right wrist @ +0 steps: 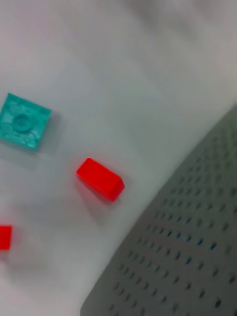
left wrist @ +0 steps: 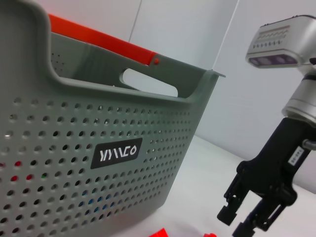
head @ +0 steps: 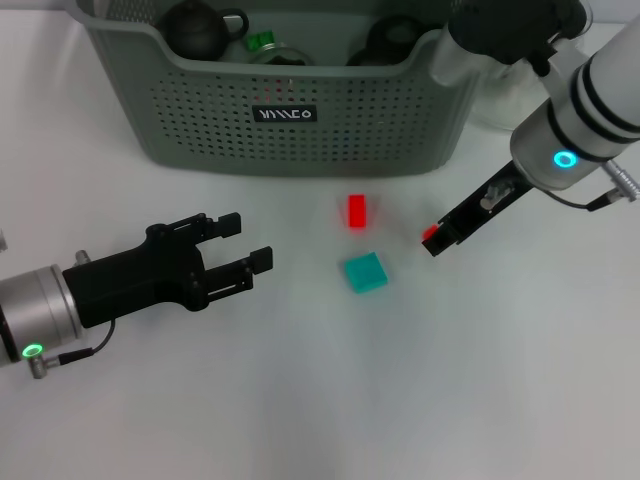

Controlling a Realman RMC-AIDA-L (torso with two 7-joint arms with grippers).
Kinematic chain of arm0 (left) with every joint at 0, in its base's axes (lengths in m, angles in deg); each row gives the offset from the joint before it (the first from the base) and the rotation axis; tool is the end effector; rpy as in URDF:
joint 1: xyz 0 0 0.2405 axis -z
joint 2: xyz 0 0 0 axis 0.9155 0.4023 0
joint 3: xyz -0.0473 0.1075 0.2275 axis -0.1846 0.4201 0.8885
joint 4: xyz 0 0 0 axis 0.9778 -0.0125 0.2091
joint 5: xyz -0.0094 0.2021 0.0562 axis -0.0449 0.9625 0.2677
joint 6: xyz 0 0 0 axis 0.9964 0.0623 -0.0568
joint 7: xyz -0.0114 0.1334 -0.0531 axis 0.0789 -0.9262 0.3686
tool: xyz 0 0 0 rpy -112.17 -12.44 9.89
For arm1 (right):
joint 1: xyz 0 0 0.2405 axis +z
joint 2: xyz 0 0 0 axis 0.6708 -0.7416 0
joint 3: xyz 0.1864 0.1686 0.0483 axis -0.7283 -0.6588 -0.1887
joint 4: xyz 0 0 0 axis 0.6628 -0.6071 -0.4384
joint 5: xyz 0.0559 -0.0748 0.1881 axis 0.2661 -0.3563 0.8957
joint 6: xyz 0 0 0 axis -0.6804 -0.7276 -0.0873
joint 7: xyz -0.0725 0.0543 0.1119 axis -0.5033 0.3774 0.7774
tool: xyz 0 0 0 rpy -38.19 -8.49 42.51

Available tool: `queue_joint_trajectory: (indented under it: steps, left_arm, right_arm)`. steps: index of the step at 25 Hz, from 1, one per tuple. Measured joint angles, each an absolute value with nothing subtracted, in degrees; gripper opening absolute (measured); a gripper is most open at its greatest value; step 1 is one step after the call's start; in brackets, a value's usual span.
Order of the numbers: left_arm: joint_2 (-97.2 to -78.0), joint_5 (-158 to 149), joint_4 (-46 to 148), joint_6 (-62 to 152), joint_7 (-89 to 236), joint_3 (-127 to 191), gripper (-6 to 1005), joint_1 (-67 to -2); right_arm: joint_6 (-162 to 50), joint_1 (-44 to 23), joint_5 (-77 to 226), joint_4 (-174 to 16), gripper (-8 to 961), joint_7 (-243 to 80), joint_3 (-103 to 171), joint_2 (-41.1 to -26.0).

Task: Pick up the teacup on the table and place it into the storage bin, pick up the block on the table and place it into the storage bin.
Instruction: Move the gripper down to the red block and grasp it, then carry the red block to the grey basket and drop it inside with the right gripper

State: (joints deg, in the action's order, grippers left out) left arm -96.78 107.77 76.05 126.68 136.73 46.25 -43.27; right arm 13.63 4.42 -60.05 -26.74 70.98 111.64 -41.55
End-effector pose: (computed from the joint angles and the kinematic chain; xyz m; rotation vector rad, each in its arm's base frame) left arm -0.3103 0.2631 -0.0433 -2.5170 -0.8047 -0.8428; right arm 0.1684 0.3764 -0.0630 -2.5685 1.0480 -0.5763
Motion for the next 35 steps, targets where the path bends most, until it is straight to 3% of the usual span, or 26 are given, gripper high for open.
queue_joint_trajectory:
  steps: [11, 17, 25, 30, 35]
  left_arm:
    - [-96.79, 107.8, 76.1, 126.7, 136.7, 46.2, 708, -43.3]
    - [-96.79, 107.6, 76.1, 126.7, 136.7, 46.2, 708, -43.4]
    - [-96.79, 107.7, 76.1, 126.7, 136.7, 46.2, 709, -43.4]
    - [-96.79, 107.7, 76.1, 126.7, 136.7, 46.2, 709, -43.5]
    - [-96.79, 107.6, 76.1, 126.6, 136.7, 46.2, 709, -43.6]
  right_arm:
    - [6.5, 4.3, -60.1, -28.8, 488, 74.6, 118.9, -41.64]
    - [4.5, 4.3, -60.0, -29.7, 403, 75.3, 120.6, -41.64]
    - [4.5, 4.3, -60.0, -29.9, 404, 75.7, 120.7, -41.64]
    - [4.3, 4.3, -60.0, -30.7, 208, 76.1, 120.8, -41.63]
    - [5.9, 3.3, -60.1, -27.8, 202, 76.2, 120.3, -41.44]
